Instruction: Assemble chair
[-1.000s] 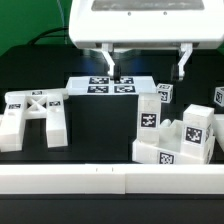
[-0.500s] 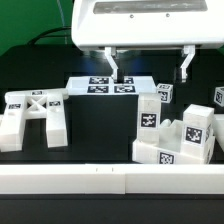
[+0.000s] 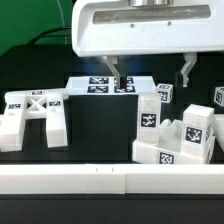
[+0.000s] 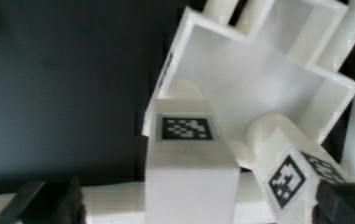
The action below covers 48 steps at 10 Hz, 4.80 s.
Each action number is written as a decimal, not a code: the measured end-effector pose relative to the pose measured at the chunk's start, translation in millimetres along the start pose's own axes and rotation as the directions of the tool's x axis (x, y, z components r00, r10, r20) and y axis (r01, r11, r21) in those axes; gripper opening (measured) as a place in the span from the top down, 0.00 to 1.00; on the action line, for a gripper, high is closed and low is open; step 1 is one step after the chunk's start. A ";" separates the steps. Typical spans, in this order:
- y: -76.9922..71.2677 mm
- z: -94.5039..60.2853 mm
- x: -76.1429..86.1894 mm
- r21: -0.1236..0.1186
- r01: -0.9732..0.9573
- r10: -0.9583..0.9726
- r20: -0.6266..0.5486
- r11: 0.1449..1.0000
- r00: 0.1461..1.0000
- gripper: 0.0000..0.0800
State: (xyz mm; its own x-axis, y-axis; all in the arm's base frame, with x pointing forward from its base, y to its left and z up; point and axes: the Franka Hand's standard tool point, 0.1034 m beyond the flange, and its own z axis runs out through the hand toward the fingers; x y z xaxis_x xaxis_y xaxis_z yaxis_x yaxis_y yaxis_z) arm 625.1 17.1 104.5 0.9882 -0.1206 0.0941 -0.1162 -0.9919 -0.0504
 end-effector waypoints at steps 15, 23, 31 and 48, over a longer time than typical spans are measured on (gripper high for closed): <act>6.1 18.8 -1.3 -0.015 -0.170 0.171 0.020 0.985 0.985 0.64; -8.6 20.0 -1.6 -0.010 -0.808 0.808 0.008 0.589 0.589 0.64; -10.2 19.0 0.2 -0.008 -0.723 0.723 0.003 0.691 0.691 0.20; -3.9 20.6 -0.1 -0.050 0.228 -0.227 0.020 0.972 0.974 0.64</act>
Offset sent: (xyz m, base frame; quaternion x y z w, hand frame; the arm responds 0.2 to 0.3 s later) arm 0.0101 -0.0023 -0.0124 0.0028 -0.0050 0.0024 1.0000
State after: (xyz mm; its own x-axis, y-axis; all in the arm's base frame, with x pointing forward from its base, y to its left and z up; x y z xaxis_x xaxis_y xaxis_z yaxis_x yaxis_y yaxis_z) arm 627.5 21.8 84.2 0.9906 0.1085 0.0831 0.1070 -0.9940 0.0223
